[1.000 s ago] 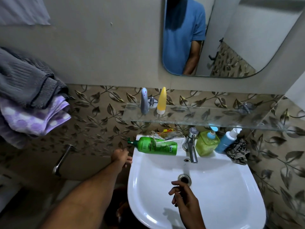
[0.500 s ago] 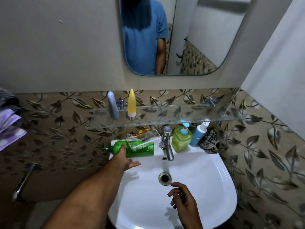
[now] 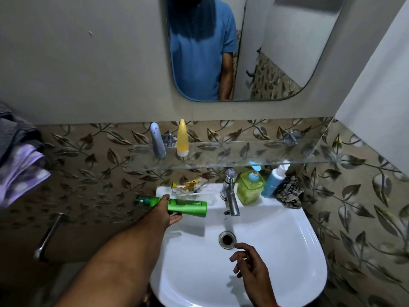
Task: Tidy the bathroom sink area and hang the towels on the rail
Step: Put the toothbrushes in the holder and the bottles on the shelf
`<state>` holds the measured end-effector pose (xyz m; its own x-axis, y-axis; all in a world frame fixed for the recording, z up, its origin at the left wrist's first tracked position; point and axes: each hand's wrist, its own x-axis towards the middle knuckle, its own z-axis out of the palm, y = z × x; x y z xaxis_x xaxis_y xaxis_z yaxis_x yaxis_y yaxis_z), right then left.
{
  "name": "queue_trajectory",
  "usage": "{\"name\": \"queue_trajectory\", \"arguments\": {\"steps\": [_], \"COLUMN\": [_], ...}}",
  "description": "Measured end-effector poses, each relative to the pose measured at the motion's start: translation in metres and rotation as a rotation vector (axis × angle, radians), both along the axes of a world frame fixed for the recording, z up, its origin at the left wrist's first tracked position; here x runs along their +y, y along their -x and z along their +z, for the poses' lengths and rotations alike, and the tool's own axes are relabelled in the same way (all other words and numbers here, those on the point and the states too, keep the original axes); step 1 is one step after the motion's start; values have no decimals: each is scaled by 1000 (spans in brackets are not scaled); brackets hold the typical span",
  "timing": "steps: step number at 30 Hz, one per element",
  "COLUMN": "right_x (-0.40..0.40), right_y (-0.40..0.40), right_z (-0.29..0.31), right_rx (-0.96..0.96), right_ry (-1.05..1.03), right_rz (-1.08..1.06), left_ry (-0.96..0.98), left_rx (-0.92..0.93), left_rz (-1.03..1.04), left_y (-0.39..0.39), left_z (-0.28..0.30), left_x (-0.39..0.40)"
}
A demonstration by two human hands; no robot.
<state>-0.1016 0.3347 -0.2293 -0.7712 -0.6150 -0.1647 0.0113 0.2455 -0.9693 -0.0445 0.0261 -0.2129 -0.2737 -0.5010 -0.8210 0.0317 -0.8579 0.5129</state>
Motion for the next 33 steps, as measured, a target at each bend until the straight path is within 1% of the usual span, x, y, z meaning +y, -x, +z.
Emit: {"name": "queue_trajectory", "arguments": {"steps": [4, 10, 16, 18, 20, 21, 24, 26, 28, 30, 33], "right_x": [-13, -19, -11, -11, -12, -14, -21, -25, -32, -42, -59], "right_y": [-3, -6, -13, -15, -18, -18, -19, -21, -25, -29, -35], "right_z": [2, 3, 5, 8, 12, 14, 20, 23, 29, 42, 66], "right_rx": [-15, -25, -13, -10, 1, 10, 66, 147, 250, 404, 616], "right_ry": [11, 24, -8, -11, -5, 1, 24, 38, 41, -29, -67], "right_rz": [53, 104, 117, 126, 148, 159, 198, 221, 273, 387, 504], "left_ry": [36, 62, 34, 87, 197, 282, 640, 858, 1058, 1250, 1552], "left_rx": [-39, -38, -25, -56, -192, -280, -595, -704, -722, -692, -547], "left_rz": [10, 56, 133, 118, 96, 98, 100, 29, -28, -88, -220], "left_y": [-13, -28, -50, -59, -66, -69, -81, -89, -93, -91, -75], "left_z": [7, 10, 4, 1, -1, 0, 12, 26, 38, 53, 85], "left_x": [-4, -3, -1, -2, -3, -3, 6, 19, 34, 53, 87]}}
